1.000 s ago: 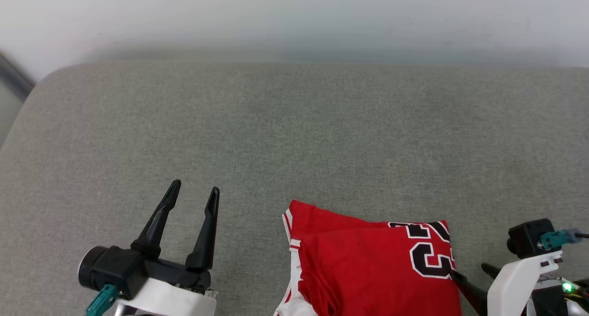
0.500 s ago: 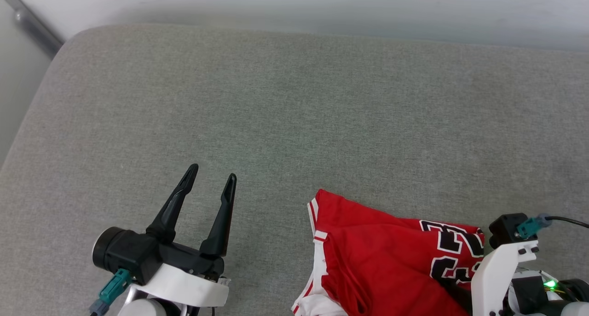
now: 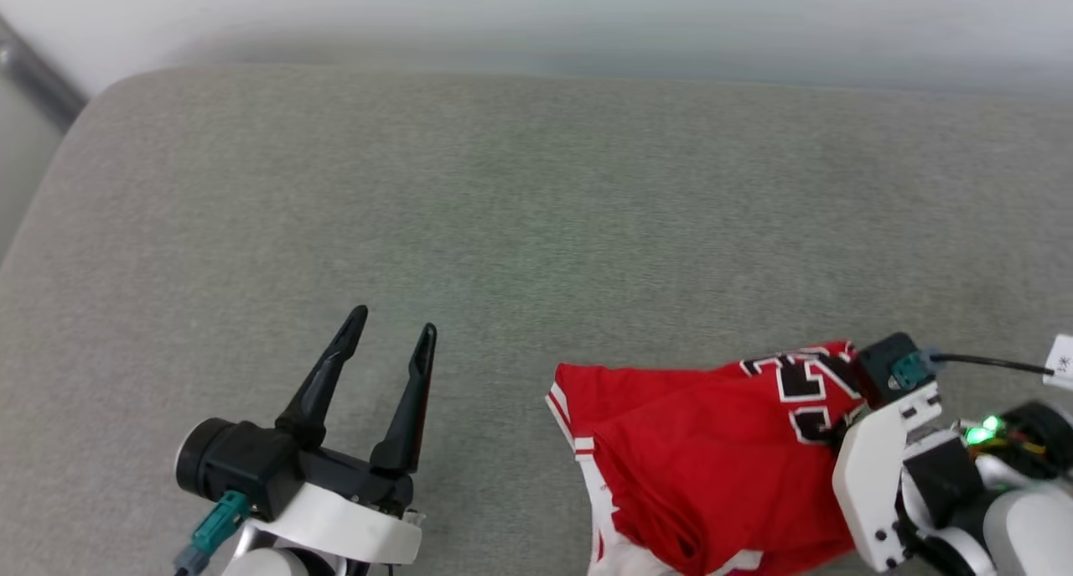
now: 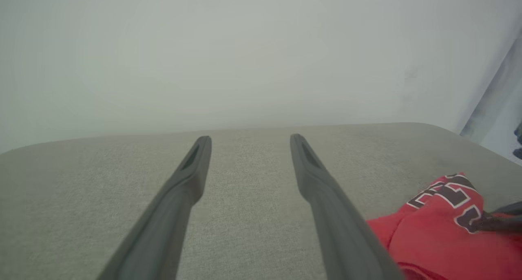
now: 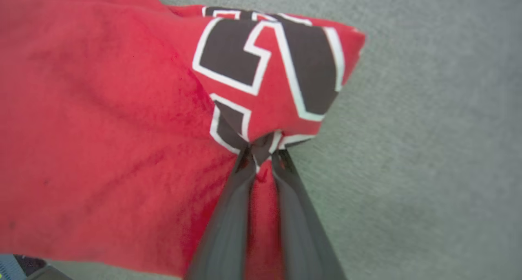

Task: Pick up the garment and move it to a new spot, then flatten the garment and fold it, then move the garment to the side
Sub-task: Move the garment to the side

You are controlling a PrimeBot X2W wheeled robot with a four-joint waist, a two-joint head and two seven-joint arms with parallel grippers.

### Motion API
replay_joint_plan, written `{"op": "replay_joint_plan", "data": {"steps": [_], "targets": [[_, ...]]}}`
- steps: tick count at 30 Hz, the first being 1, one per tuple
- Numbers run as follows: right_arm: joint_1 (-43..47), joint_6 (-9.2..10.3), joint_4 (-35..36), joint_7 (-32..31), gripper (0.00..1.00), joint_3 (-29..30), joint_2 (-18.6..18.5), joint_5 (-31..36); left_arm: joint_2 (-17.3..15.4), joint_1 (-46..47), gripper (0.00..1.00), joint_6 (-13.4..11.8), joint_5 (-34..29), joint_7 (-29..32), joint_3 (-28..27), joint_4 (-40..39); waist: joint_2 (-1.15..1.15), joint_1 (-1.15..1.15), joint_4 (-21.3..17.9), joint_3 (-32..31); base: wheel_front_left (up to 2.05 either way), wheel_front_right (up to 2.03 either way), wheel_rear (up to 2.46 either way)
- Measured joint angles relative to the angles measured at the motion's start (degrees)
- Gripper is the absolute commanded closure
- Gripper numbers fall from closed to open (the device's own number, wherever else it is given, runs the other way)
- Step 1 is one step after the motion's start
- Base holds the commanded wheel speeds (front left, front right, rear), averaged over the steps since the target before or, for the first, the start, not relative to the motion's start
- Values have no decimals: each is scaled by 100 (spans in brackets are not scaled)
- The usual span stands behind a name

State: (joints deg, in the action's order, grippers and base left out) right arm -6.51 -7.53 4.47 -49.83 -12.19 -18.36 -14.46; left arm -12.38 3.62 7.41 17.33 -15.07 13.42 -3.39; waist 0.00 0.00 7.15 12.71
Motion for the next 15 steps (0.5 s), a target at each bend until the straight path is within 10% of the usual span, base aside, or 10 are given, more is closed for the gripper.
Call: {"op": "replay_joint_plan", "data": {"steps": [15], "targets": [[-1880,2,606,558,100,-1646,-2761,325,-240,383,0,0,-93,0,588,-218,0,0,-1458,408,0,0,0]]}}
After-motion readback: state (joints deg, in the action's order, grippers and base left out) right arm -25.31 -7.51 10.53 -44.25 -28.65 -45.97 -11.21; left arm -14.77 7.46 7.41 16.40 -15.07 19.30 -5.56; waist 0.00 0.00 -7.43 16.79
